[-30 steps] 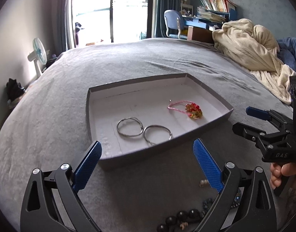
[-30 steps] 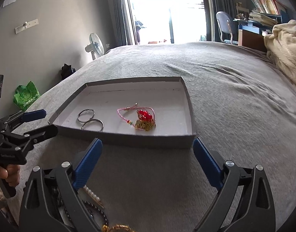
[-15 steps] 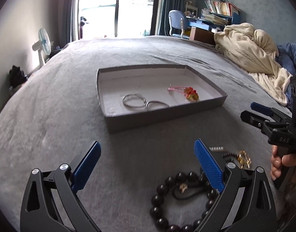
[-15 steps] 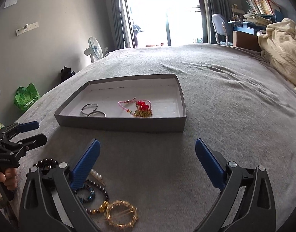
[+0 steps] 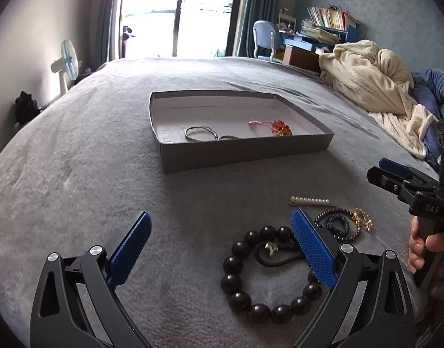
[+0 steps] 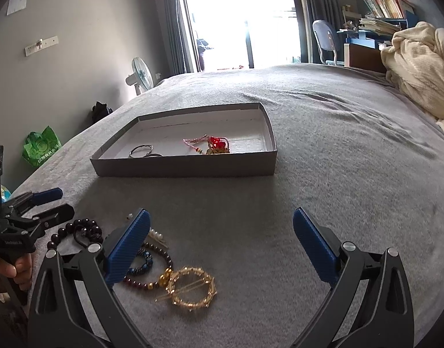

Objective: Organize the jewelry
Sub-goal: 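Move both grippers back toward the black bead bracelet and gold brooch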

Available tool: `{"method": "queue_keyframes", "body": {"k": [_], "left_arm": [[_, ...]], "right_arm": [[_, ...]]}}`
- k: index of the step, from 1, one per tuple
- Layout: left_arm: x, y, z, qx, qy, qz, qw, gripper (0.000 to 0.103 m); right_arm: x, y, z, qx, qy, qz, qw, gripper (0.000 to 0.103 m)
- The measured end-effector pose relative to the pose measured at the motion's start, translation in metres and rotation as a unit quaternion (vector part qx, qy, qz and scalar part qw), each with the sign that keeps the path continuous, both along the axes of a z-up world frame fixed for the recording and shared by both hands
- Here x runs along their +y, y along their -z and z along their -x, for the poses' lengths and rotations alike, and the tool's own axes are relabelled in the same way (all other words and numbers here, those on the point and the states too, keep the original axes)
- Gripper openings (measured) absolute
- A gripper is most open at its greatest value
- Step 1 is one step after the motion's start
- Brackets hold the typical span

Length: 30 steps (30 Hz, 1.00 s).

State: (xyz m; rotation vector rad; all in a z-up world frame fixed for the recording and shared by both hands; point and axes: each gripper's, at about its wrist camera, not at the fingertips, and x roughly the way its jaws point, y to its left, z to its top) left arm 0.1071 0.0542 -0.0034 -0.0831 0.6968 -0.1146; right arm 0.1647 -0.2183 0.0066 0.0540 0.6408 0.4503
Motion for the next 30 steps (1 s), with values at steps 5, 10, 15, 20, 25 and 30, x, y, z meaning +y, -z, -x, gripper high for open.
{"method": "queue_keyframes", "body": {"k": [5, 10, 15, 20, 25, 30], "left_arm": [[0.0, 0.001, 0.008, -0.007, -0.005, 0.005, 1.0, 0.096], [-0.006, 0.002, 0.014, -0.012, 0.007, 0.005, 0.9999, 0.096], [-0.015, 0.003, 0.02, -0.013, 0.035, 0.002, 0.9993, 0.096], [-0.023, 0.005, 0.022, -0.006, 0.051, -0.007, 0.9986, 0.096], [-0.019, 0.005, 0.023, -0.006, 0.045, 0.008, 0.9989, 0.095], [0.002, 0.012, 0.022, 0.024, 0.006, 0.039, 0.999, 0.077]], "right_arm": [[-0.006, 0.002, 0.005, 0.007, 0.006, -0.01, 1.0, 0.097], [-0.003, 0.005, 0.012, 0.016, 0.002, -0.005, 1.0, 0.097], [0.005, 0.006, 0.021, 0.018, -0.014, 0.005, 1.0, 0.097], [0.01, 0.007, 0.025, 0.021, -0.023, 0.014, 0.999, 0.097], [0.006, 0.007, 0.025, 0.023, -0.019, 0.005, 1.0, 0.097], [0.006, 0.007, 0.026, 0.027, -0.022, 0.002, 0.999, 0.097]]}}
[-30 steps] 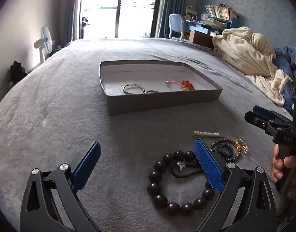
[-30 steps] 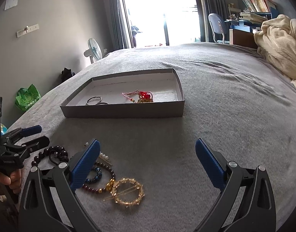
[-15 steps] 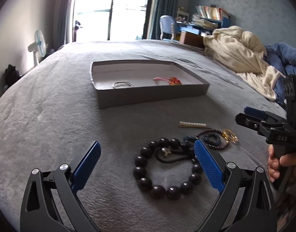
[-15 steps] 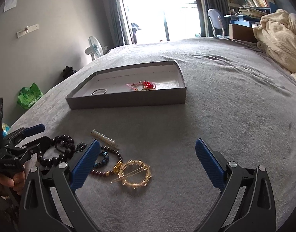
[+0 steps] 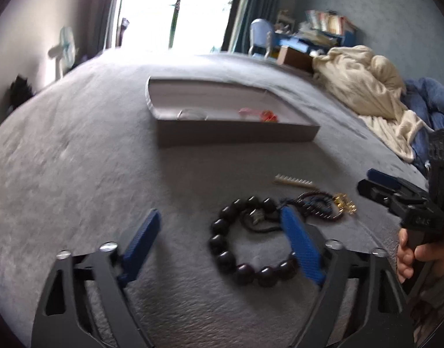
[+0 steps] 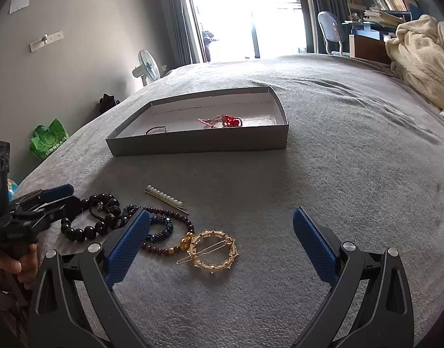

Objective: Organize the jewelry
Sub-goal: 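Move both grippers back toward the black bead bracelet and gold brooch, then grasp the black bead bracelet with the left gripper while the right gripper reaches the gold brooch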

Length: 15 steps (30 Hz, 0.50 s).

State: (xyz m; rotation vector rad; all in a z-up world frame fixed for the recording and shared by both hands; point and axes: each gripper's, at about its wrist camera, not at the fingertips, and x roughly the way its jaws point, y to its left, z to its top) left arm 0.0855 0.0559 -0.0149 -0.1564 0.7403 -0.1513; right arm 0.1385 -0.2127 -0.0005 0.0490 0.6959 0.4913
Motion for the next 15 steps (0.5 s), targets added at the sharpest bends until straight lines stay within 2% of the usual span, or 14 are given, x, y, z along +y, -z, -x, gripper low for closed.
{"method": "queue_keyframes", "body": {"k": [1, 5, 10, 15], "left_arm": [[0.001, 0.003, -0.001, 0.011, -0.001, -0.002, 0.9999, 0.069], [-0.002, 0.007, -0.002, 0.023, 0.007, -0.015, 0.9996, 0.059], [-0.005, 0.01, -0.005, 0.032, 0.009, -0.028, 0.999, 0.058], [-0.008, 0.012, -0.006, 0.035, 0.007, -0.034, 0.9988, 0.06]], "right_arm": [[-0.001, 0.0, 0.0, 0.001, -0.001, 0.0, 1.0, 0.097], [0.0, 0.003, 0.002, 0.014, -0.007, -0.001, 1.0, 0.097], [0.003, 0.008, 0.003, 0.035, -0.011, 0.004, 0.999, 0.096], [0.001, 0.015, 0.001, 0.06, -0.007, 0.0, 0.998, 0.079]]}}
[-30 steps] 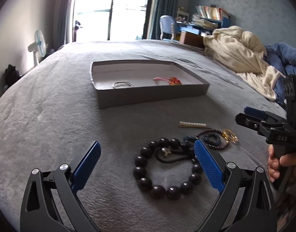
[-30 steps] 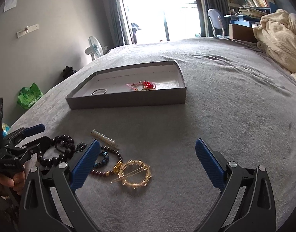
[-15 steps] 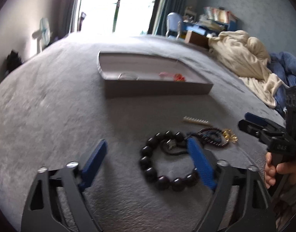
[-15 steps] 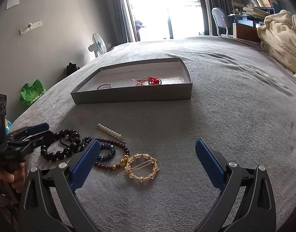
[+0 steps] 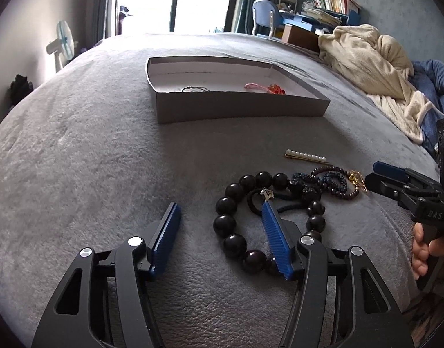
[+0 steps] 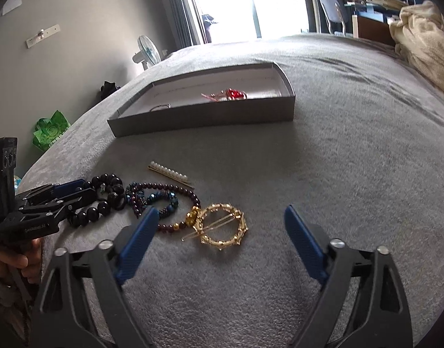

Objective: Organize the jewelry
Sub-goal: 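Grasp the black bead bracelet with the left gripper while the right gripper reaches the gold brooch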

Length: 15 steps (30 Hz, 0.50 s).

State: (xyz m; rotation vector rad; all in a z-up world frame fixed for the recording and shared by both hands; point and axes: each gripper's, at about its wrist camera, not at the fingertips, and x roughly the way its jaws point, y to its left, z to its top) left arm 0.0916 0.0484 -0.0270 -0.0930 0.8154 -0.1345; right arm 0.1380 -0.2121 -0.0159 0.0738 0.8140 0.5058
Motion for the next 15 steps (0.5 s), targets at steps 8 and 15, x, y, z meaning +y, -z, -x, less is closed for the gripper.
{"method": "queue_keyframes", "body": {"k": [8, 15], "left_arm": [[-0.004, 0.001, 0.0, -0.003, -0.004, -0.005, 1.0, 0.06], [-0.004, 0.001, 0.003, -0.002, -0.002, -0.006, 1.0, 0.06]], "right_arm": [[0.003, 0.008, -0.006, 0.029, -0.013, -0.005, 0.999, 0.065], [0.007, 0.009, -0.003, 0.033, -0.035, -0.007, 0.999, 0.049]]}}
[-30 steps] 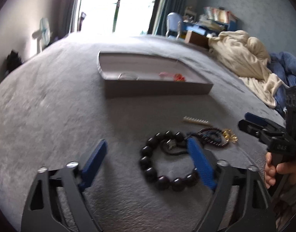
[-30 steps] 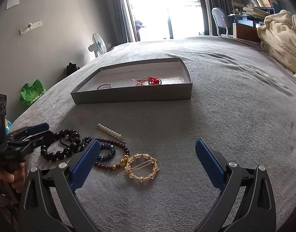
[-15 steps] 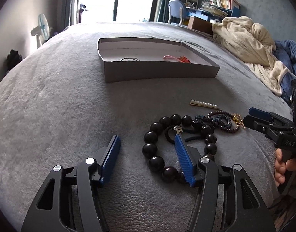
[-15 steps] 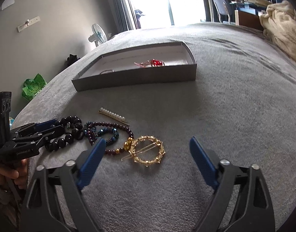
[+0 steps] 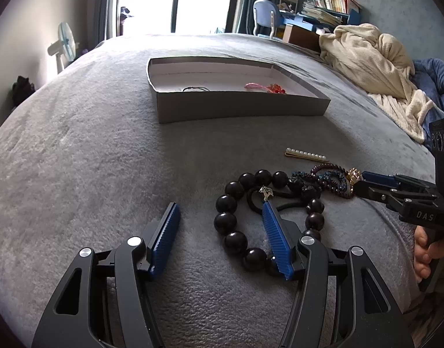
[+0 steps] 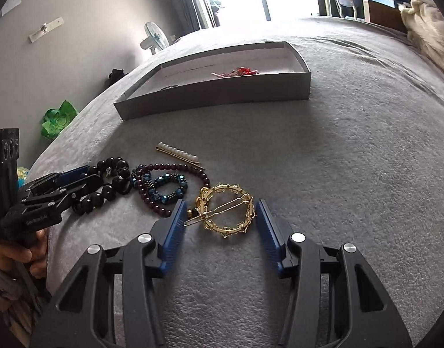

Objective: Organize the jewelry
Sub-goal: 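Grasp the black bead bracelet with the left gripper while the right gripper reaches the gold brooch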

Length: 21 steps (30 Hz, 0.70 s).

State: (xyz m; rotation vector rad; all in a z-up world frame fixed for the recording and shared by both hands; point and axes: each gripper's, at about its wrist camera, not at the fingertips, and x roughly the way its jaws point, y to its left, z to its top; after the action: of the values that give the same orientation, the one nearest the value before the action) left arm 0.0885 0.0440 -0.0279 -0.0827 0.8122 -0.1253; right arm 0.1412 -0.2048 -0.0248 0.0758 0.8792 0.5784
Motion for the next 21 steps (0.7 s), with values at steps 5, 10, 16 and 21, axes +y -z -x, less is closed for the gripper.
{"method": "queue_keyframes", "body": {"k": [5, 10, 16, 21], "left_arm": [[0.002, -0.001, 0.004, -0.005, 0.001, 0.002, 1.0, 0.052], [0.002, -0.004, 0.008, -0.006, 0.011, 0.006, 0.9999, 0.036], [-0.001, -0.008, 0.012, -0.002, 0.027, 0.021, 0.9994, 0.015], [0.003, -0.024, 0.015, -0.021, 0.033, 0.045, 0.9982, 0.015]], "right_arm": [[-0.007, -0.006, 0.005, -0.019, 0.008, -0.017, 1.0, 0.049], [-0.014, -0.008, 0.004, -0.024, 0.018, -0.033, 0.999, 0.049], [-0.014, -0.011, 0.005, -0.031, 0.019, -0.033, 0.999, 0.049], [-0.012, -0.014, 0.007, -0.042, 0.019, -0.03, 0.999, 0.049]]}}
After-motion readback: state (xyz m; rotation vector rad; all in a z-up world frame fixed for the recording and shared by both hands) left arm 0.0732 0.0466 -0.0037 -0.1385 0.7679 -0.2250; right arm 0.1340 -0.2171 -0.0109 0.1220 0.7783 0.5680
